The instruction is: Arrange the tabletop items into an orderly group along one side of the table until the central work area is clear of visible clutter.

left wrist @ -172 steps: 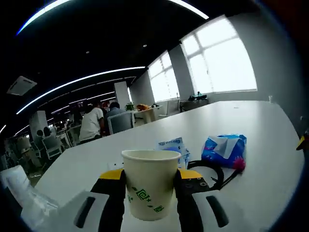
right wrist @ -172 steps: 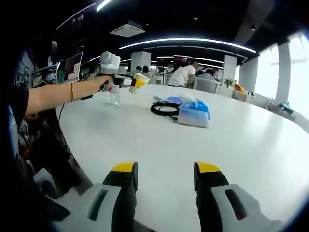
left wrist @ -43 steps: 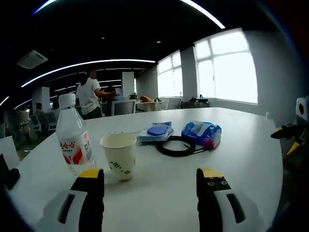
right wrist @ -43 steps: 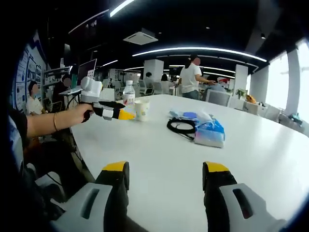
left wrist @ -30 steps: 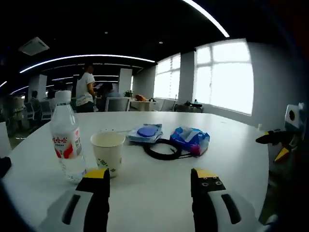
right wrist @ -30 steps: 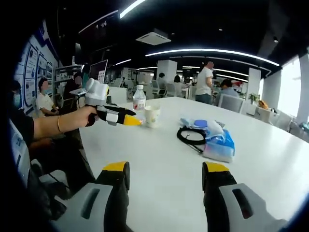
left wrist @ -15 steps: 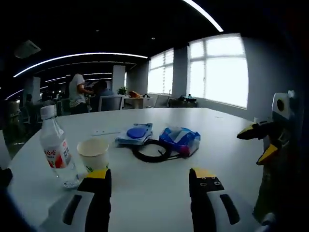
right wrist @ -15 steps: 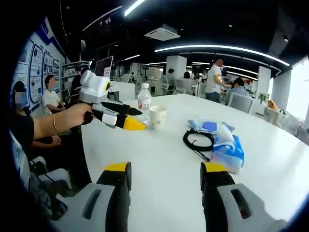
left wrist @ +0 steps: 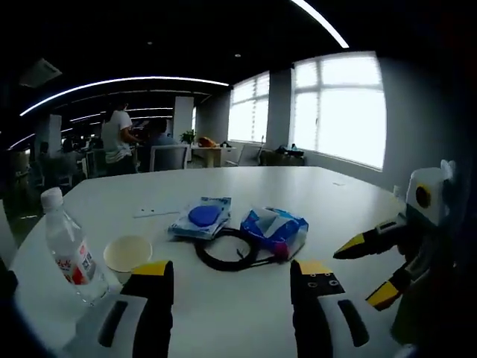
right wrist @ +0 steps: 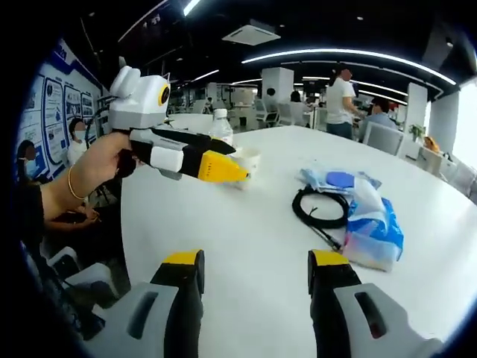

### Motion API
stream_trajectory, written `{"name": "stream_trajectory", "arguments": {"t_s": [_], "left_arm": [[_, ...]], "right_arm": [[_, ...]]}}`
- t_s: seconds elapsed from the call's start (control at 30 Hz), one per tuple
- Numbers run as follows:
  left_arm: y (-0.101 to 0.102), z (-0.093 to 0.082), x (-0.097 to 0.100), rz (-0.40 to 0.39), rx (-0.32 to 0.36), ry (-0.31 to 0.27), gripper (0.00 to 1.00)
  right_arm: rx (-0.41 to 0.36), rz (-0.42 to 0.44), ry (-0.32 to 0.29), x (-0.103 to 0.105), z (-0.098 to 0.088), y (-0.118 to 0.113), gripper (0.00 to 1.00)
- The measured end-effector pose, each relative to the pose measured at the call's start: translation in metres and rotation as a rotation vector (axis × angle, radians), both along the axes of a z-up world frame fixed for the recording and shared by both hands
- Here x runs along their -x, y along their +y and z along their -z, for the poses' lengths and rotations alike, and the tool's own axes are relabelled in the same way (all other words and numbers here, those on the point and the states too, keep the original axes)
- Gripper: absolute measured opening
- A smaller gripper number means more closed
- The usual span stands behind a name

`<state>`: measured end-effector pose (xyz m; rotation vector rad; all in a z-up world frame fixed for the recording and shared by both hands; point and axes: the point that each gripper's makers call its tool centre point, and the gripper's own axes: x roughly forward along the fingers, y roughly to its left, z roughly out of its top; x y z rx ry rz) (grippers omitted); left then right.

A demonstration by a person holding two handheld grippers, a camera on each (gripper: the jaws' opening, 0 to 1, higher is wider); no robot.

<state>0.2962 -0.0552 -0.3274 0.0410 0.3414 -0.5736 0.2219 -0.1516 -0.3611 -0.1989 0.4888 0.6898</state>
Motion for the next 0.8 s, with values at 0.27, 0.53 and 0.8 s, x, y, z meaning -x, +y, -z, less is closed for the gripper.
{"name": "stream_trajectory", "arguments": {"t_s": [0.27,0.53,0.8], "left_arm": [[-0.009,0.005,-0.009,-0.024,-0.015,0.041,0.57],[-0.013,0.010,-0.035,-0.068,-0.033,0.076,0.57],[-0.015,0.031,-0.048,-0.073,-0.056,0.118,0.54]], "right_arm": [[0.047,0.044,-0.019,-0.020,0.002,0.001,0.53],[0.012,0.087,0.060,-0.054,0.016,0.001,0.51],[-0.027,0.153,0.077,-0.071,0.021,-0.006,0.50]]}}
